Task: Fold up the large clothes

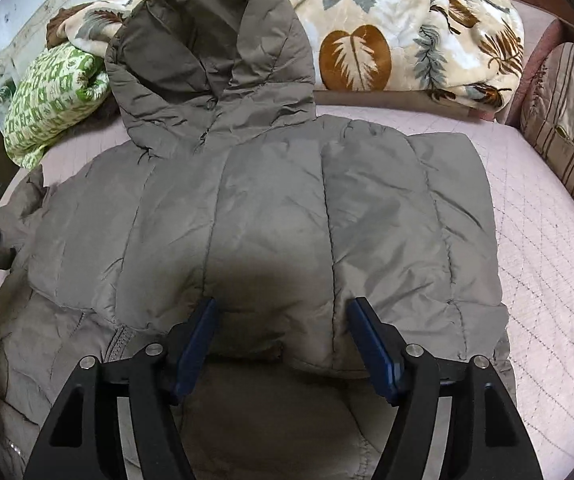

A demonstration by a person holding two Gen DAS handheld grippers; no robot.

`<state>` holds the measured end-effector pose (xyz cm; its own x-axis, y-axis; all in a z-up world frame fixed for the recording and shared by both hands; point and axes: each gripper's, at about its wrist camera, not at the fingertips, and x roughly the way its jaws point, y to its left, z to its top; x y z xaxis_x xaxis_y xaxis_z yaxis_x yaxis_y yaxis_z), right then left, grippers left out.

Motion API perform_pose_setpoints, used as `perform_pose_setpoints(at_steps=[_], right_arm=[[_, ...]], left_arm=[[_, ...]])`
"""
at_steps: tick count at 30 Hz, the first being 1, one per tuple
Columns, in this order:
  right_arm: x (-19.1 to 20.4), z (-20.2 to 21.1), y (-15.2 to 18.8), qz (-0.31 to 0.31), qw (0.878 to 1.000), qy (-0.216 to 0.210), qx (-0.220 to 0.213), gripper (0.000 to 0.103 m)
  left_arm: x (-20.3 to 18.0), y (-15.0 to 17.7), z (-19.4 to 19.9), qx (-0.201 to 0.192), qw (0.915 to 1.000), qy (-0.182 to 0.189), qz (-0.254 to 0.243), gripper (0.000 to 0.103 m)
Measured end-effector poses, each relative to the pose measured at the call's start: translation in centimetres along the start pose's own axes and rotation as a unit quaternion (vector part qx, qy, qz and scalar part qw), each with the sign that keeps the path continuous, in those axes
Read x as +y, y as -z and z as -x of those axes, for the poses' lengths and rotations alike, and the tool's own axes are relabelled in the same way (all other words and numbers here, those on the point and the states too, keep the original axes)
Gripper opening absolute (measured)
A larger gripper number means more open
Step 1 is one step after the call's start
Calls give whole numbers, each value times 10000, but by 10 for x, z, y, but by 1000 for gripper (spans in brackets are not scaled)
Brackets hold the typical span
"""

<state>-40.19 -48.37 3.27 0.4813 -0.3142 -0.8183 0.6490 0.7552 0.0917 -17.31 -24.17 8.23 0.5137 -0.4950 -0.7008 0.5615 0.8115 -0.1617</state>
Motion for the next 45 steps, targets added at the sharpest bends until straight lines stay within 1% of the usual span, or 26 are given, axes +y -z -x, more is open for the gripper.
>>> perform_pose_setpoints(at_steps=[3, 6, 7, 10, 12, 14, 15, 16, 17, 20, 22, 23, 25, 26, 29, 30, 31, 33, 35, 37, 38, 39, 40, 41, 42, 45], right_arm=[[4, 8, -2, -46, 9998, -58, -188, 74], [7, 15, -1, -38, 9994, -83, -332, 74], [8, 16, -1, -72, 9992, -143, -362, 74], [12, 15, 1, -100, 9991, -255, -337, 74], [14, 15, 2, -79, 9991, -233, -339, 74], [17, 15, 2, -65, 9991, -258, -338, 74], [20, 15, 3, -51, 9990, -265, -348, 74], [21, 15, 3, -34, 9990, -271, -357, 74], [23, 15, 4, -2, 9990, -277, -349, 74], [29, 13, 4, 81, 9990, -272, -349, 74], [33, 11, 5, 126, 9990, -281, -335, 74], [34, 10, 5, 134, 9990, -263, -339, 74], [35, 8, 4, 154, 9990, -247, -327, 74], [35, 8, 4, 150, 9991, -240, -330, 74], [34, 6, 4, 153, 9991, -240, -322, 74], [34, 6, 4, 146, 9991, -232, -330, 74], [34, 6, 4, 139, 9991, -227, -336, 74], [33, 5, 3, 136, 9991, -235, -338, 74], [32, 4, 3, 131, 9991, -232, -341, 74], [33, 3, 3, 142, 9991, -227, -329, 74], [33, 3, 4, 152, 9991, -221, -331, 74], [33, 3, 3, 163, 9991, -214, -336, 74], [33, 3, 3, 170, 9991, -214, -334, 74], [33, 2, 3, 168, 9991, -210, -327, 74], [33, 1, 3, 160, 9991, -199, -328, 74], [32, 2, 2, 107, 9991, -166, -362, 74]], left_arm=[[35, -8, 1, -20, 9994, -102, 335, 61], [80, -16, 0, -21, 9972, -260, 702, 61], [91, -19, 0, -18, 9966, -294, 775, 61], [144, -25, 1, -46, 9919, -452, 1187, 61], [194, -27, 4, -72, 9834, -493, 1743, 61], [236, -26, 4, -82, 9720, -436, 2308, 61], [260, -24, 5, -109, 9637, -372, 2643, 61], [275, -22, 5, -120, 9583, -316, 2837, 61], [297, -20, 6, -140, 9499, -202, 3117, 61], [334, -17, 10, -302, 9364, -68, 3495, 60], [350, -17, 9, -357, 9303, -44, 3650, 60], [360, -16, 6, -381, 9247, 10, 3788, 60], [369, -18, -2, -390, 9189, 95, 3925, 59], [374, -21, -7, -390, 9170, 103, 3968, 56], [380, -36, -27, -307, 9225, -80, 3848, 51], [383, -39, -33, -265, 9223, -120, 3853, 47], [387, -40, -37, -244, 9210, -138, 3886, 47], [396, -41, -52, -180, 9143, -155, 4045, 45], [405, -41, -64, -305, 9067, -46, 4205, 45], [409, -44, -68, -422, 9044, -44, 4246, 45], [410, -45, -71, -483, 9035, -55, 4258, 45], [410, -46, -72, -536, 9042, -90, 4237, 42], [408, -48, -73, -563, 9073, -206, 4162, 34], [405, -50, -75, -543, 9127, -437, 4027, 22], [404, -49, -75, -575, 9138, -454, 3994, 19], [404, -49, -68, -654, 9122, -381, 4028, 15]])
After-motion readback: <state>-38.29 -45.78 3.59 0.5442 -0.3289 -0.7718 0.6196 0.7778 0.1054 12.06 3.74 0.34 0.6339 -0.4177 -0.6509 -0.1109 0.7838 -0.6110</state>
